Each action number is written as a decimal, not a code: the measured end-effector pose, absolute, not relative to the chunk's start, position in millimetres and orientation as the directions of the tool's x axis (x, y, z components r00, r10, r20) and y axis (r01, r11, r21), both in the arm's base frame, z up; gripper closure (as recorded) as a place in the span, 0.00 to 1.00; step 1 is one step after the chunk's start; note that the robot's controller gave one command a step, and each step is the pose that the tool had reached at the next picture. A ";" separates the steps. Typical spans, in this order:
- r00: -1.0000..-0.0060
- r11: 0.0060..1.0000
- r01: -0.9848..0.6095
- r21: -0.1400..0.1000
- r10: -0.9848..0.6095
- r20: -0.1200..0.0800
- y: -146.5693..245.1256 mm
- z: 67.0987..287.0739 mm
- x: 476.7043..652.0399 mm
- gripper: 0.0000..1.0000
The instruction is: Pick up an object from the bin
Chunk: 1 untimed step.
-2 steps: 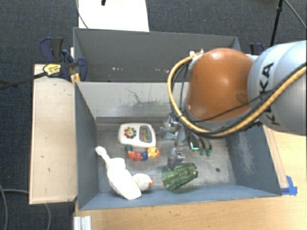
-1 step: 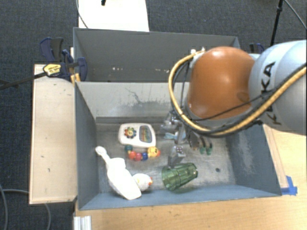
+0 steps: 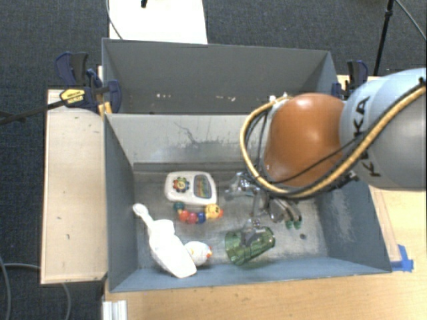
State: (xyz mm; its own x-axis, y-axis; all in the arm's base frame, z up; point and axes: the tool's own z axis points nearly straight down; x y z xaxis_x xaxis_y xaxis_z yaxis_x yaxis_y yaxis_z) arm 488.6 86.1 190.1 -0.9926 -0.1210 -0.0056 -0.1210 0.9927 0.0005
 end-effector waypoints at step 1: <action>-0.954 0.954 -0.301 -0.002 -0.301 0.001 40.0 159.1 486.6 0.00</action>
Offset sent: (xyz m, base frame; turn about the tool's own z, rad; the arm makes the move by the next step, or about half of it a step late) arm -0.0121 -0.0477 -0.0497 -0.1310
